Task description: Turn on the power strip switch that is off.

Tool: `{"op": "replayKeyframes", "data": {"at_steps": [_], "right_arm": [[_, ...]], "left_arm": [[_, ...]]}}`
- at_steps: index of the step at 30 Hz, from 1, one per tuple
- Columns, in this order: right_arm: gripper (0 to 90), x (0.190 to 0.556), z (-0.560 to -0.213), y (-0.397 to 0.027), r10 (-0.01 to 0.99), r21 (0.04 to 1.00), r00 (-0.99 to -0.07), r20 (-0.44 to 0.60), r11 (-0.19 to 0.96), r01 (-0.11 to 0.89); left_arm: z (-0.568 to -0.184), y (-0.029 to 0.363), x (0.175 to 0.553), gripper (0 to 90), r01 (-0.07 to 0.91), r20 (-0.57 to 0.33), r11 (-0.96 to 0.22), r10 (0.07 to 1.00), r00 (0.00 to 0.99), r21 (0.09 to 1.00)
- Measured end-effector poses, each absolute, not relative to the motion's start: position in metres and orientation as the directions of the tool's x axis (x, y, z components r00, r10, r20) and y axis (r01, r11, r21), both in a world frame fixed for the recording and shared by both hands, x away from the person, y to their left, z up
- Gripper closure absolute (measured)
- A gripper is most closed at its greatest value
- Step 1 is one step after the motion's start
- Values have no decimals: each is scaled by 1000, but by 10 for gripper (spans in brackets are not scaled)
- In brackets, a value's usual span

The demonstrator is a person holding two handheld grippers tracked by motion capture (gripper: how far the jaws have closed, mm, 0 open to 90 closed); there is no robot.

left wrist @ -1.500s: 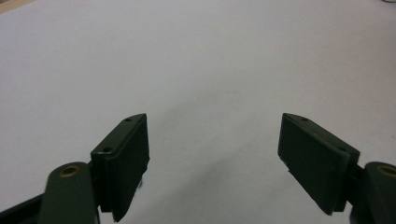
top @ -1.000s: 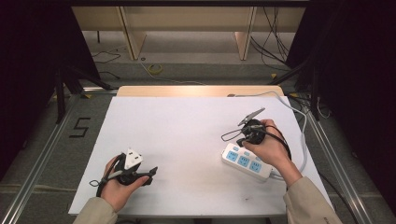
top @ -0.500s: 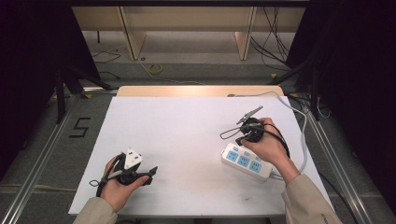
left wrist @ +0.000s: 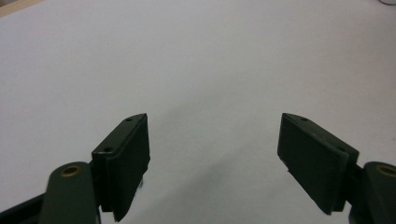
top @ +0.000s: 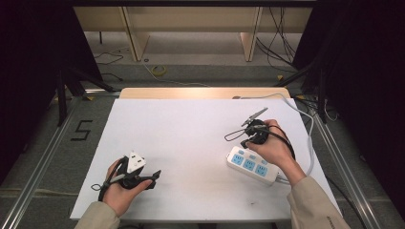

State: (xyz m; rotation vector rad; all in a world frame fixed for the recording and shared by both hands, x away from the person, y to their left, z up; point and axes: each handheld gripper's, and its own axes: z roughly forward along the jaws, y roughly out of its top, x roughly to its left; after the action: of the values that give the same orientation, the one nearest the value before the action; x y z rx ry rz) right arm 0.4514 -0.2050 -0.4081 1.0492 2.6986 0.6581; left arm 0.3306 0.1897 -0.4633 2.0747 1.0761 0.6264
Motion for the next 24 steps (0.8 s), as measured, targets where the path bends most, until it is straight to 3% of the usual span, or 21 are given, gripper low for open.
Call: {"op": "replayKeyframes", "data": {"at_steps": [24], "right_arm": [[900, 458, -415, -203, 680, 443, -733, -8, 660, 607]], "left_arm": [[-463, 190, 331, 250, 494, 96, -405, 838, 537, 769]]}}
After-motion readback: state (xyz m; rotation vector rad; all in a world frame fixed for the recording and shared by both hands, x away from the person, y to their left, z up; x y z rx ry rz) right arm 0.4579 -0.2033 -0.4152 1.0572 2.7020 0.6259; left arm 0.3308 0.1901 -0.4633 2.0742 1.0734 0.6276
